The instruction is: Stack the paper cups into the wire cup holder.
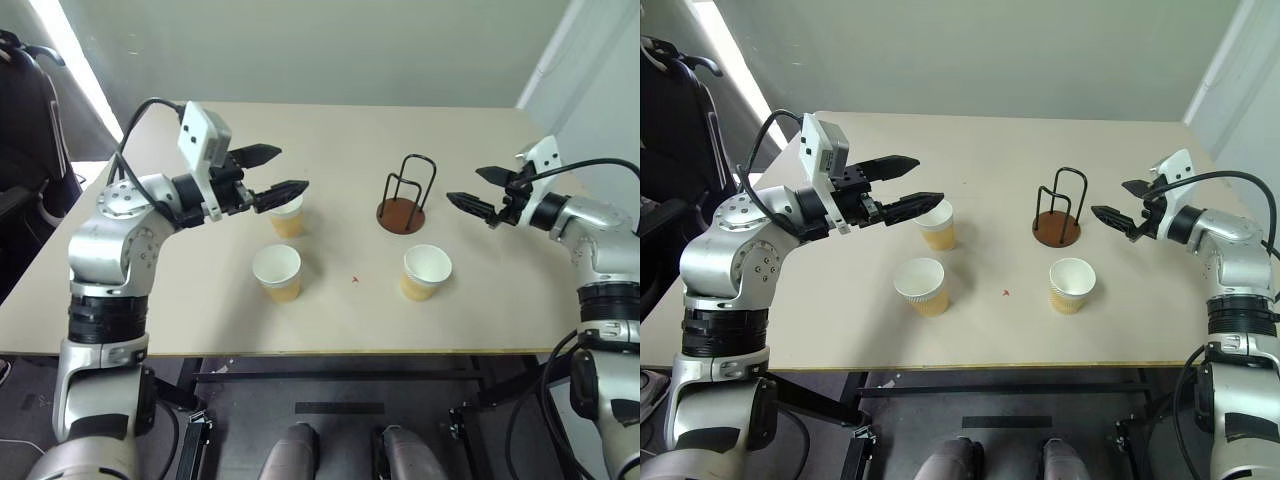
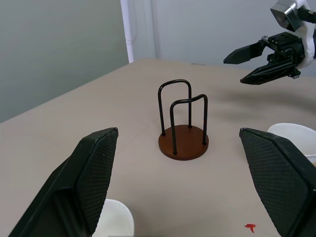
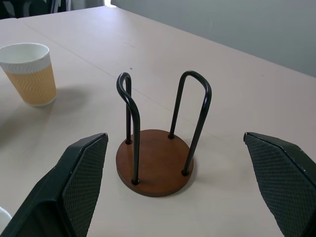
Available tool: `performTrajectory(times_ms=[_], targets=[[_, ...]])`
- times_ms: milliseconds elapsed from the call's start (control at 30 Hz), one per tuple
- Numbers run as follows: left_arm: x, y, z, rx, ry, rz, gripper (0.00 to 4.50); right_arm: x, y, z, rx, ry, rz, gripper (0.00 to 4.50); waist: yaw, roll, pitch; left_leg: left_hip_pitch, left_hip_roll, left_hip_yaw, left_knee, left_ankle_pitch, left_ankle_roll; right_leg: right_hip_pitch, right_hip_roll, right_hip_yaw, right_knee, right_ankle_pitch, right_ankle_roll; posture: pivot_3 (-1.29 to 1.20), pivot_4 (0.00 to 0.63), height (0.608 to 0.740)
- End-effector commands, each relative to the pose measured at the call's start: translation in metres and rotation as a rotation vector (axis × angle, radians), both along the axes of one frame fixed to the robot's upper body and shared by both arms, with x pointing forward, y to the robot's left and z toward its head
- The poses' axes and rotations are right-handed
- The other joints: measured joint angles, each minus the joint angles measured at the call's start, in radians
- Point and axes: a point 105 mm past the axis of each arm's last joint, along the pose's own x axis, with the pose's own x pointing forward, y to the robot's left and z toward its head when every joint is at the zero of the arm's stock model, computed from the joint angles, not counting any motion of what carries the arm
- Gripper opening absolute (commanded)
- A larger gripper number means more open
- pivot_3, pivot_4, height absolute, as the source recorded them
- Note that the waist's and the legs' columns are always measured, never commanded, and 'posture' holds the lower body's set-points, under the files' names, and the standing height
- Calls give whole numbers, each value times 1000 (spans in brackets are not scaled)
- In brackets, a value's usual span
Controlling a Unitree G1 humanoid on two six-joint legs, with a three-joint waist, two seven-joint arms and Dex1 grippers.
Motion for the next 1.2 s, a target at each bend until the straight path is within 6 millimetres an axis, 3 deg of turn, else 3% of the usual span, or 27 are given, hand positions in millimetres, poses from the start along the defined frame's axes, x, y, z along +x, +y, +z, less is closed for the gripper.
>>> performTrajectory(times_ms=[33,533,967,1200], targets=[[-7,-1,11,13,-48,-14,4218,-4,0,16,-16,-56,13,4500,0,0,0,0,0,0,0,0,0,0,0,0,0,0,0,0,150,740],[-5,-4,9,10,-52,-15,4218,-6,0,12,-71,-24,48,4500,0,0,0,0,0,0,0,0,0,0,0,0,0,0,0,0,150,740],[-2,-5,5,19,-35,-37,4218,-22,13,40,-74,46,250,4500,-5,0,0,0,0,0,0,0,0,0,0,0,0,0,0,0,150,740],[-2,-4,5,27,-31,-44,4218,-18,19,25,-129,96,271,4500,-2,0,0,0,0,-1,0,0,0,1,0,0,0,-1,-2,0,150,740]])
